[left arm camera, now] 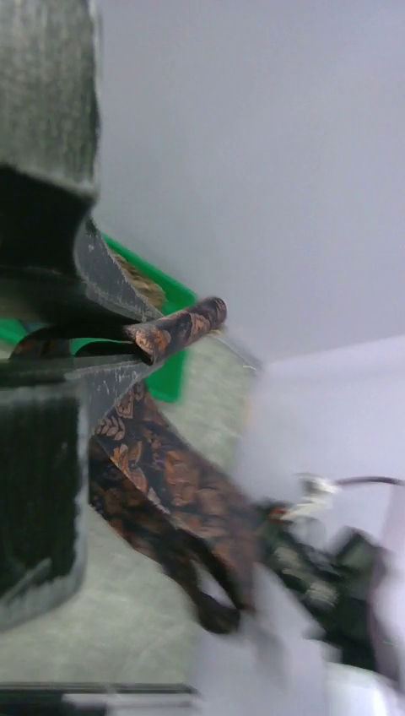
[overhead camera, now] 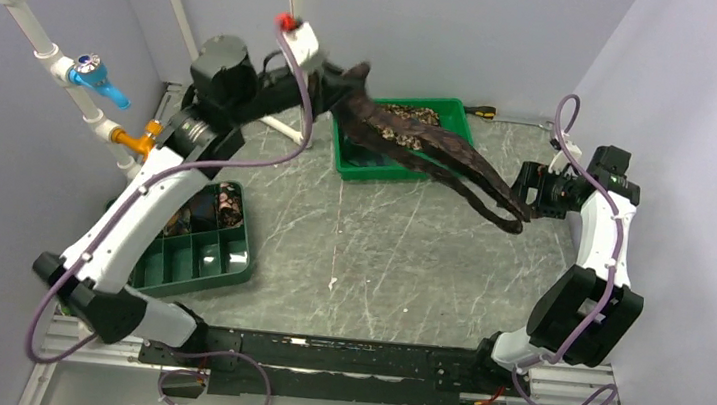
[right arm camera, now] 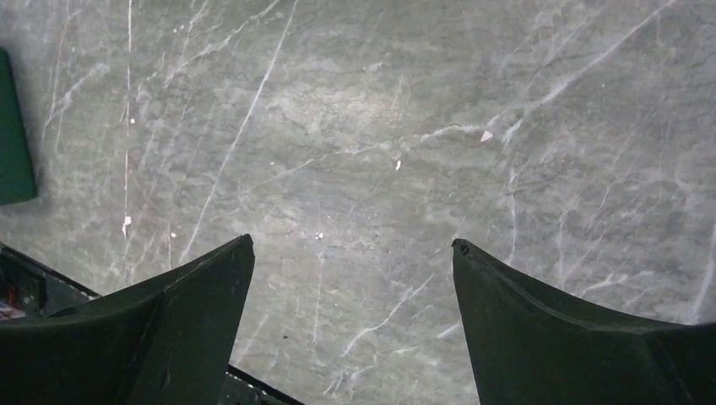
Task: Roll the ties
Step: Flatten out the tie at the center of the board.
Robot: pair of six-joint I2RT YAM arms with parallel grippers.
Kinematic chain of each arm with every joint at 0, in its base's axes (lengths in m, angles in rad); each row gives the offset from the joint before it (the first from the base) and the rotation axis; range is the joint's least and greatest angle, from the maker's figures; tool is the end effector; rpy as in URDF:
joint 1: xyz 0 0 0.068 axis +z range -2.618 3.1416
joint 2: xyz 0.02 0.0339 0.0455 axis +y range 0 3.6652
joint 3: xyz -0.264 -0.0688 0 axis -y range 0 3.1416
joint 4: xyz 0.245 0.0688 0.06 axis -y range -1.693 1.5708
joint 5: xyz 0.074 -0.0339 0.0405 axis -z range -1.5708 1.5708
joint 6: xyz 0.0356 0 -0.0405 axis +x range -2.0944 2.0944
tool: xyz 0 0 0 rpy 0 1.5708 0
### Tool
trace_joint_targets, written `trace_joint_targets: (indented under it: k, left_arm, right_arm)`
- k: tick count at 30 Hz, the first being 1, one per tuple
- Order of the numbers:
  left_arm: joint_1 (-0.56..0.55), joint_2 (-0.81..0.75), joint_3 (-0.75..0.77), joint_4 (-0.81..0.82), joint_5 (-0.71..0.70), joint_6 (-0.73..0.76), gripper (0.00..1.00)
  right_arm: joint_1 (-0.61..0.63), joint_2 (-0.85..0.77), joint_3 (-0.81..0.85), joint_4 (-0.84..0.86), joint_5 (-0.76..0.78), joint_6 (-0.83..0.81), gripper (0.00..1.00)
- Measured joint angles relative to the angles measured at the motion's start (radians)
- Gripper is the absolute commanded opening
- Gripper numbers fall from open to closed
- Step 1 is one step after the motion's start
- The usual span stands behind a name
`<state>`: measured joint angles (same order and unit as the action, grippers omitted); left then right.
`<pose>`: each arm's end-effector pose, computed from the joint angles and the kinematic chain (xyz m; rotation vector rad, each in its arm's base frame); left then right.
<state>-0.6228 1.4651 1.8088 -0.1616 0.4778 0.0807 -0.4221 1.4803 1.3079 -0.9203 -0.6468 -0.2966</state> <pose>0.2394 -0.1921 0.5342 0.8645 1.1702 -0.7767 0.2778 -0.1013 0.3026 -0.0456 2.4304 0.5525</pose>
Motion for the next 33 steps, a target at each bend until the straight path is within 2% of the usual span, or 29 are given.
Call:
trace_joint_targets:
  k: [2, 3, 4, 7, 9, 11, 14, 17, 19, 23, 29, 33]
  left_arm:
    - [0.097, -0.097, -0.170, -0.016, 0.060, 0.064, 0.54]
    - [0.109, -0.137, -0.261, -0.051, 0.077, 0.114, 0.69]
    - [0.110, -0.158, -0.336, -0.090, 0.085, 0.166, 0.76]
    - [0.114, -0.174, -0.552, -0.201, 0.084, 0.307, 0.79]
    - [0.154, -0.160, -0.708, -0.286, 0.055, 0.378, 0.81]
    - [0.201, -0.146, -0.795, -0.348, 0.034, 0.412, 0.85]
    - [0.253, -0.144, -0.826, -0.404, 0.023, 0.440, 0.80]
    - [0.256, -0.150, -0.817, -0.398, 0.052, 0.459, 0.75]
    - [0.254, -0.150, -0.815, -0.396, 0.095, 0.483, 0.78]
    - [0.238, -0.155, -0.829, -0.372, 0.197, 0.546, 0.78]
    - [0.081, -0.176, -0.914, -0.309, 0.201, 0.639, 0.76]
    - [0.030, -0.176, -0.930, -0.298, 0.197, 0.642, 0.76]
  right_arm:
    - [0.000, 0.000, 0.006, -0.004, -0.009, -0.019, 0.88]
    - [0.000, -0.001, 0.006, -0.009, -0.010, -0.031, 0.88]
    - [0.000, -0.001, 0.006, -0.016, -0.009, -0.044, 0.88]
    - [0.000, -0.001, 0.006, -0.037, -0.005, -0.083, 0.87]
    - [0.000, -0.001, 0.004, -0.052, 0.005, -0.113, 0.87]
    - [0.008, -0.002, -0.003, -0.060, 0.015, -0.140, 0.86]
    - [0.037, -0.007, -0.034, -0.069, 0.031, -0.183, 0.84]
    - [0.126, -0.024, -0.091, -0.073, 0.053, -0.227, 0.83]
    - [0.220, -0.045, -0.133, -0.066, 0.067, -0.254, 0.82]
    - [0.415, -0.093, -0.182, -0.065, 0.073, -0.302, 0.79]
    - [0.591, -0.109, -0.269, -0.044, 0.084, -0.368, 0.71]
    - [0.697, -0.158, -0.443, -0.003, 0.157, -0.406, 0.71]
